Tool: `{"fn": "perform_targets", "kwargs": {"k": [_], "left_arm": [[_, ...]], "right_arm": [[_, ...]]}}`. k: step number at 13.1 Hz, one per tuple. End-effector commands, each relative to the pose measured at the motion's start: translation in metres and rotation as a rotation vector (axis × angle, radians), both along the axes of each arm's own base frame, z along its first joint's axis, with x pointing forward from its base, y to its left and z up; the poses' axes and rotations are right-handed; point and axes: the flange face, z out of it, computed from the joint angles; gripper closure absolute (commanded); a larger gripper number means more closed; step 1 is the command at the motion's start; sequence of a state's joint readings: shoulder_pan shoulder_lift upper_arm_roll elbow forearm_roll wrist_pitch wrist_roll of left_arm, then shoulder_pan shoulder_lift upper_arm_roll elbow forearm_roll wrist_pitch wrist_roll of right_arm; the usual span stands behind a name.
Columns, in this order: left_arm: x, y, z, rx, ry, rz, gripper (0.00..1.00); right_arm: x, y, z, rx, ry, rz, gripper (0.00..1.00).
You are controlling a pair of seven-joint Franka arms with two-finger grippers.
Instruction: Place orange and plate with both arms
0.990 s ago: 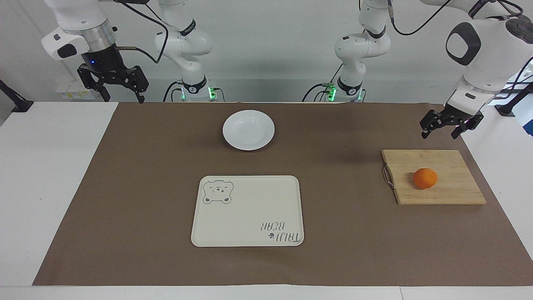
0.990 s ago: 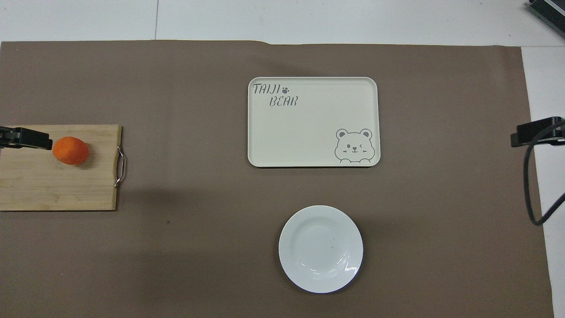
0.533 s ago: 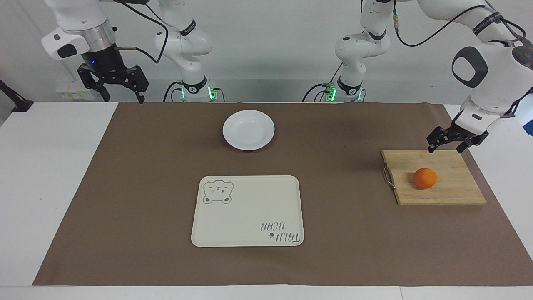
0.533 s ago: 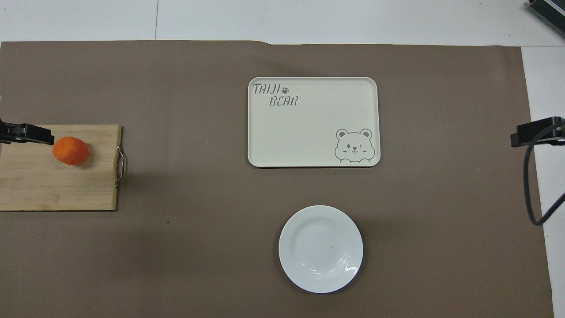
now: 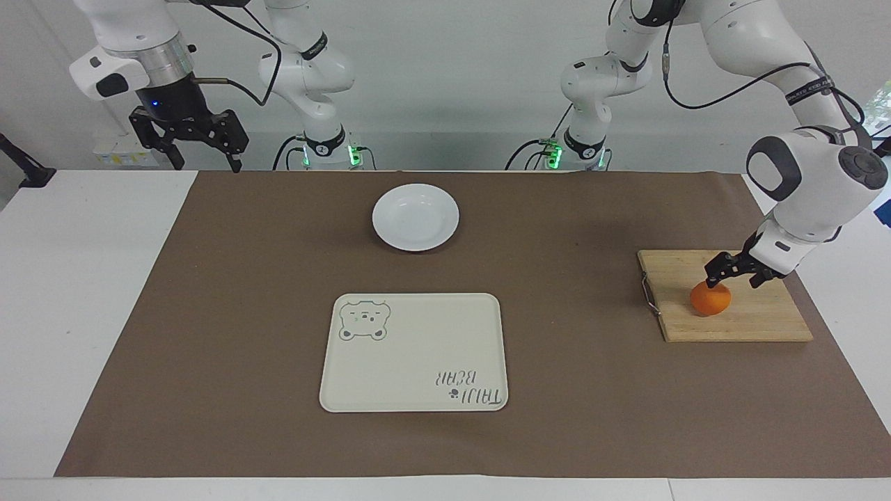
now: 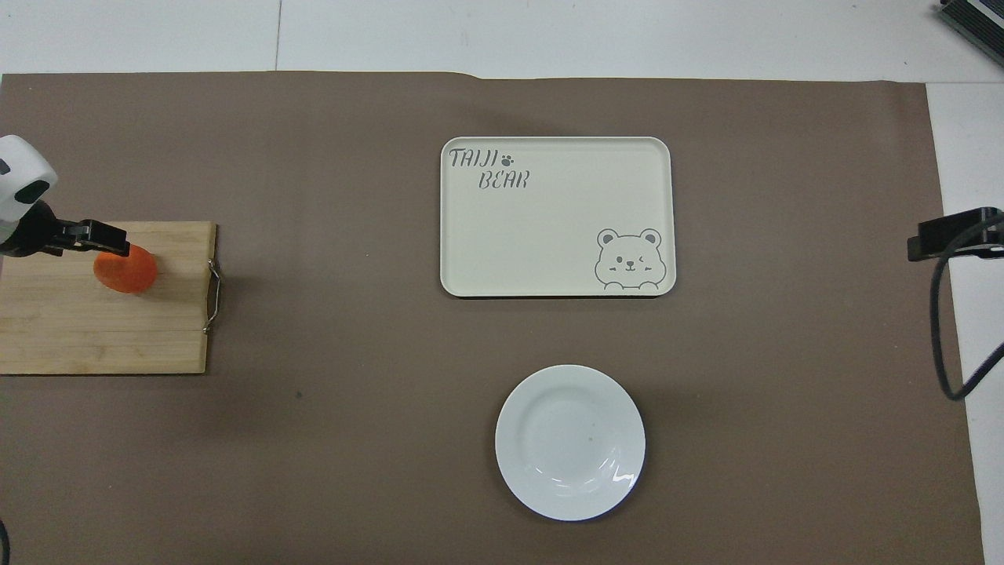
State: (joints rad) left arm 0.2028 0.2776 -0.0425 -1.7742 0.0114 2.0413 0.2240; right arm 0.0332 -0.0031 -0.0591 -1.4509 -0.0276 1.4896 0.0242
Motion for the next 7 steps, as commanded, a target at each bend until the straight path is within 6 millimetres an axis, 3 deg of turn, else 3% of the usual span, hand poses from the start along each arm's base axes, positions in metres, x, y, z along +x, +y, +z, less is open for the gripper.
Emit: {"fn": "perform_targets", "kwargs": {"k": [1,7], "left_arm": [[-0.001,0.003,-0.028,-0.013,-0.022,0.024,0.0],[-0.009,0.007,-0.077,-0.019,0.01,0.053,0.0]], "right_arm": [[-0.003,-0.001,0.002,0.018,0.009,0.015,0.0],[-0.003,-0.001,0.002,0.018,0.008,0.017,0.0]]}}
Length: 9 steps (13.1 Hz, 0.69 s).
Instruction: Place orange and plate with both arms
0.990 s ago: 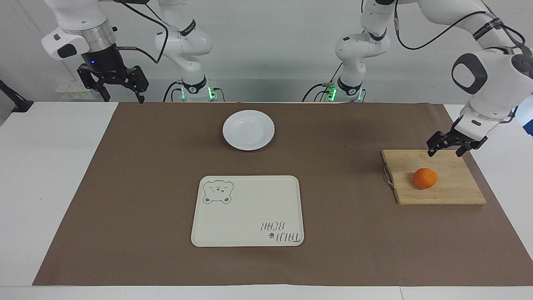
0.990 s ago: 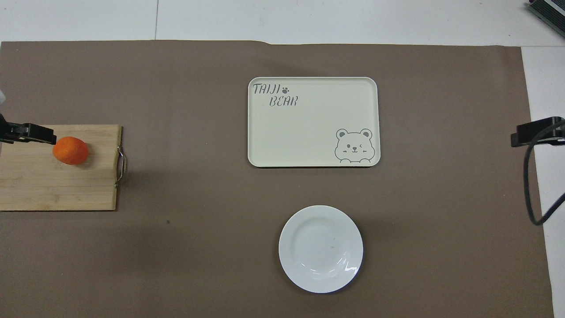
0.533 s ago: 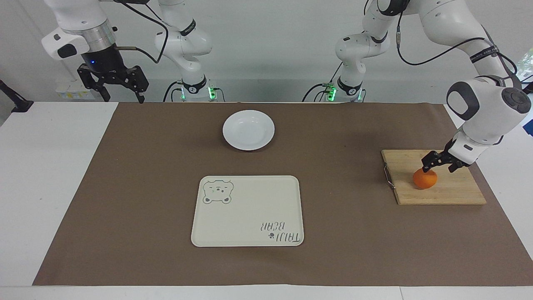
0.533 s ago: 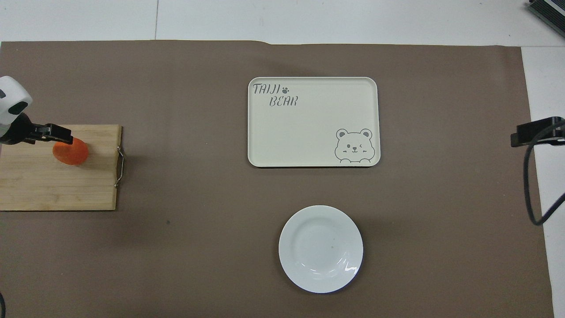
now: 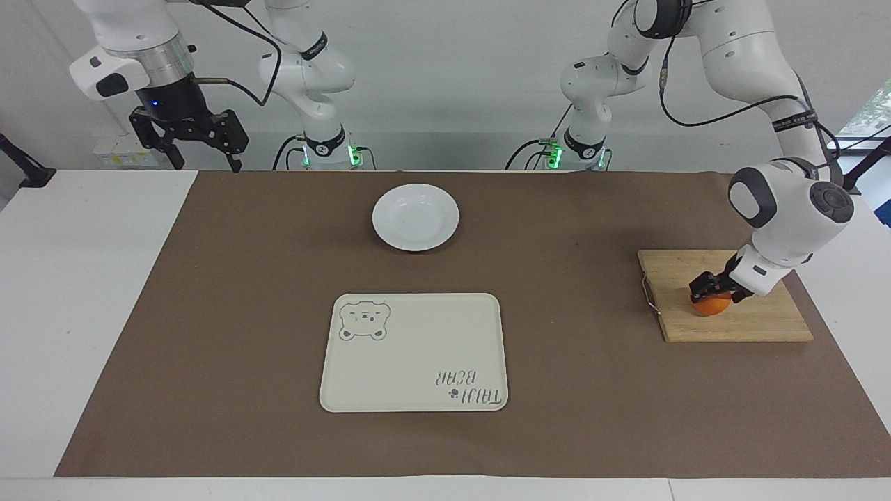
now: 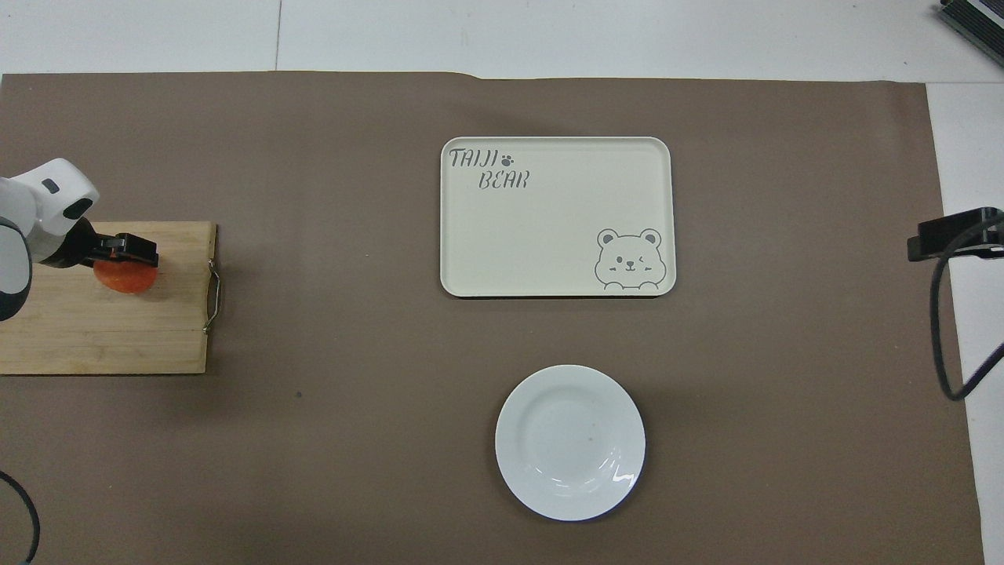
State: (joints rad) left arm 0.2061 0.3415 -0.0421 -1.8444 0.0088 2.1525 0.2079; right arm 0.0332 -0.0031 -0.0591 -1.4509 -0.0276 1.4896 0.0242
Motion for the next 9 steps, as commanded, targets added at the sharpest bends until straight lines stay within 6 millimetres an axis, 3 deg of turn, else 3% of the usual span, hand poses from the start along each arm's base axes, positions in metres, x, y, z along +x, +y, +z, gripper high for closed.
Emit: {"fn": "perform_targets", "kwargs": {"k": [1,2,3,4,5,6,9], "left_arm": [[-0.01,0.005,-0.022,-0.011,-0.008,0.035,0.0],[-0.011,0.005,-0.025,-0.01,-0.014,0.036,0.0],[-0.01,0.005,-0.024,-0.011,-0.008,0.036,0.24],[-0.009,0.004,-0.022,-0.011,-0.006,0.032,0.65],[-0.009,0.004,-0.02,-0.011,-0.009,0.024,0.91],[-0.008,0.003,-0.019,-0.01,-0.012,0.026,1.0],[0.002,0.002,0.01,-0.01,-0.012,0.027,1.0]], "right_arm": [[-0.003,-0.001,0.002,0.018,0.009,0.017,0.0],[-0.003,-0.001,0.002,0.018,0.009,0.017,0.0],[-0.003,-0.001,0.002,0.018,0.009,0.017,0.0],[-0.003,-0.002,0.002,0.018,0.009,0.014,0.0],[-0.003,-0.002,0.002,0.018,0.009,0.014,0.0],[-0.004,-0.001,0.002,0.018,0.008,0.017,0.0],[-0.004,-0.001,0.002,0.018,0.008,0.017,0.0]]}}
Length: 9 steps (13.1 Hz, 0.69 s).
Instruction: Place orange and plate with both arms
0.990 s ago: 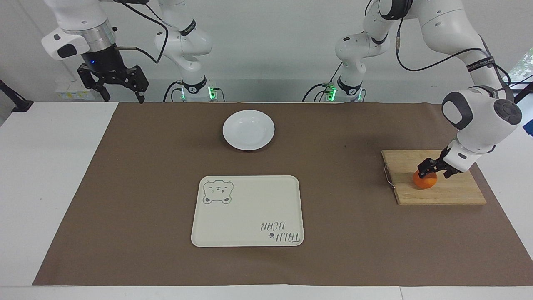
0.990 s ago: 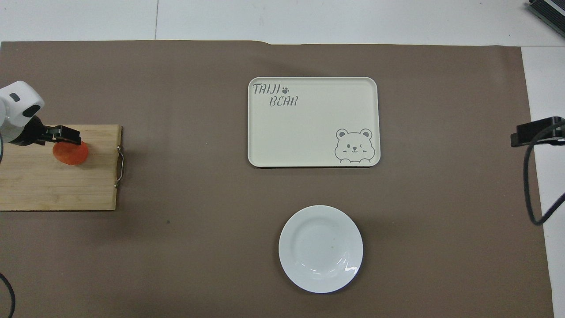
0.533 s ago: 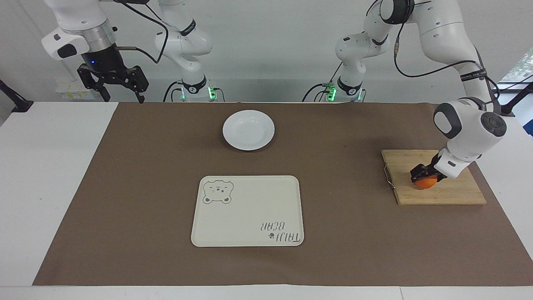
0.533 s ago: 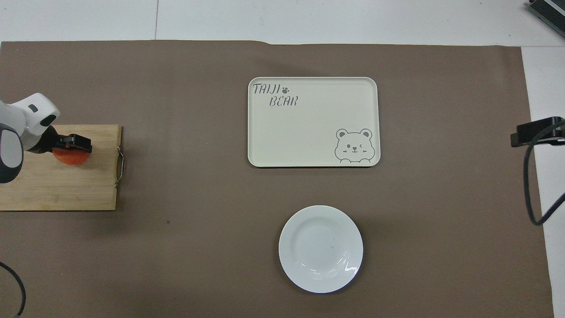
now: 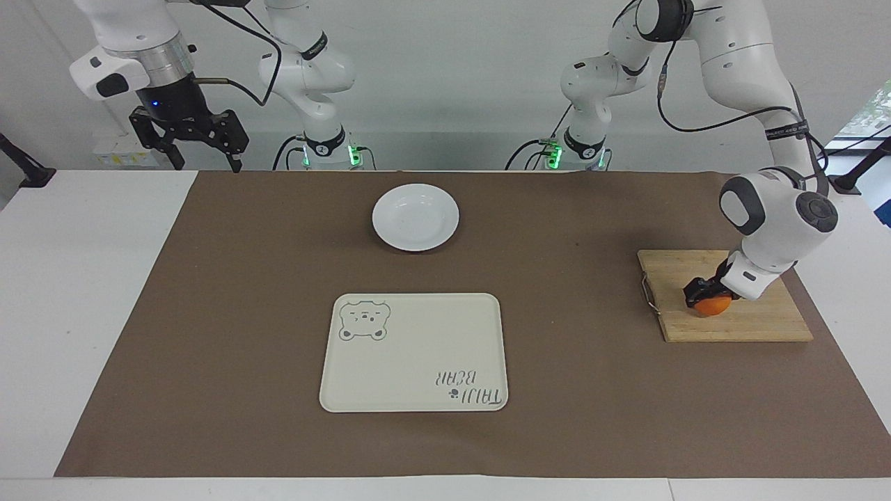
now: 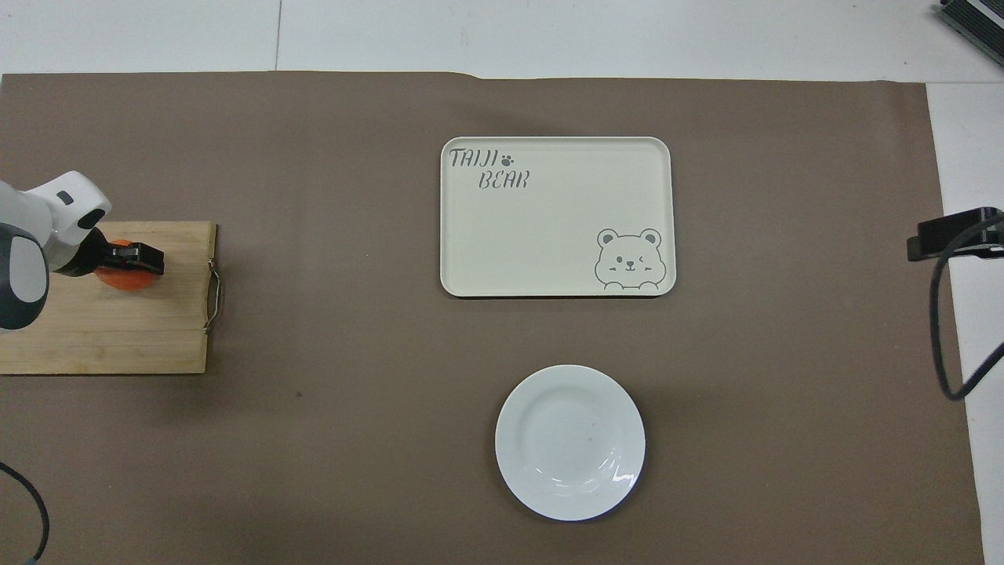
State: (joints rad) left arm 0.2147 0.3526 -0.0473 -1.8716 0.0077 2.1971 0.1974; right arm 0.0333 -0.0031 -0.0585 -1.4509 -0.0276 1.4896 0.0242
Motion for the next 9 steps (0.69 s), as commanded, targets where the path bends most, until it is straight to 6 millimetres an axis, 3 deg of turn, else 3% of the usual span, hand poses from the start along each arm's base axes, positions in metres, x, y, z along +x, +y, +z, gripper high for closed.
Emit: {"fn": "perform_targets", "kwargs": {"k": [1,4,9], "left_arm": [[0.006,-0.001,0.038,-0.006,-0.013,0.012,1.0],[0.012,-0.008,0.079,-0.003,-0.027,0.027,1.0],[0.004,-0.018,0.159,-0.001,-0.019,0.046,1.0]], "right_arm": [[-0.003,-0.002,0.002,0.018,0.009,0.015,0.0],[-0.004,-0.001,0.002,0.018,0.008,0.016,0.0],[-0.004,0.0,0.002,0.018,0.01,0.019,0.0]]}}
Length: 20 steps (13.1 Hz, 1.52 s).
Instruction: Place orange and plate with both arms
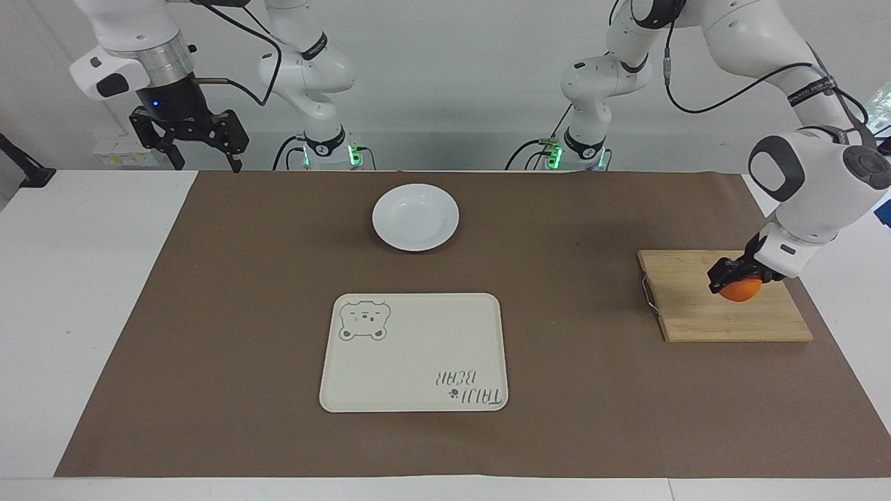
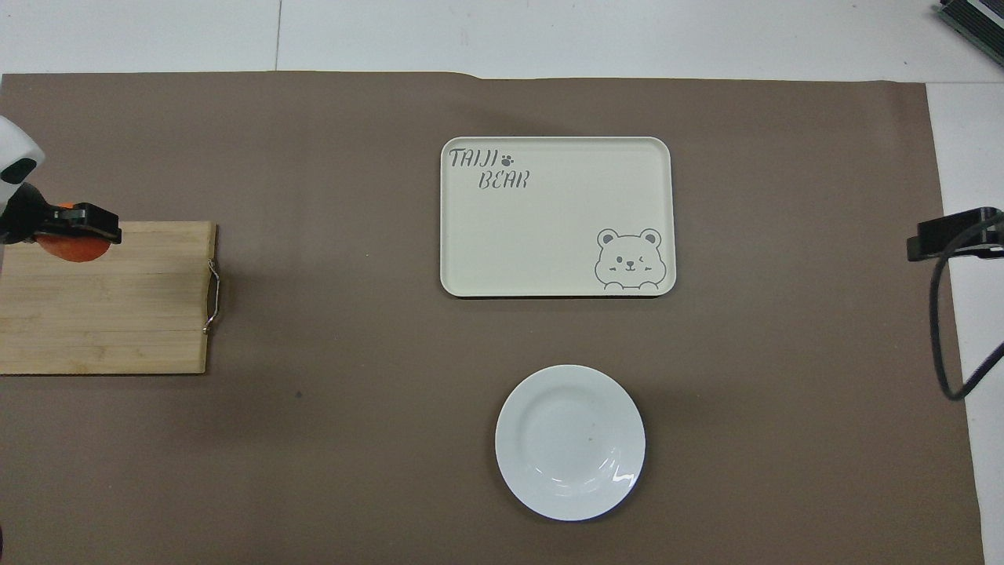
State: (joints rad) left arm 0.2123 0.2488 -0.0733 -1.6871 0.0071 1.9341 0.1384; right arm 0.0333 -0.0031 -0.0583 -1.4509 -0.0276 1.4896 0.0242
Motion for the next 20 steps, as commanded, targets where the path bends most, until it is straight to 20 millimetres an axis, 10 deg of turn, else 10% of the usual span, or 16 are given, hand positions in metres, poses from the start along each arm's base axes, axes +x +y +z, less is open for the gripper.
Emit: {"fn": "perform_targets", "kwargs": {"k": [1,6,13,20], "left_arm": [[-0.011,-0.005,0.045,-0.004,0.007,0.014,1.0],[-0.03,-0.07,0.1,0.006,0.025,-0.007,1.0],[-0.042,-0.21,0.1,0.01,0.018,0.068,1.0],[-0.099,-0.351,0.111,0.011,0.012,0.124,1.0]], "right_arm": [[-0.004,-0.001,0.002,0.018,0.01,0.017,0.0],[-0.004,-0.001,0.002,0.018,0.008,0.019,0.0],[-0.004,-0.001,0.002,0.018,0.01,0.022,0.0],[-0.004,0.002,0.002,0.018,0.01,0.024,0.0]]}}
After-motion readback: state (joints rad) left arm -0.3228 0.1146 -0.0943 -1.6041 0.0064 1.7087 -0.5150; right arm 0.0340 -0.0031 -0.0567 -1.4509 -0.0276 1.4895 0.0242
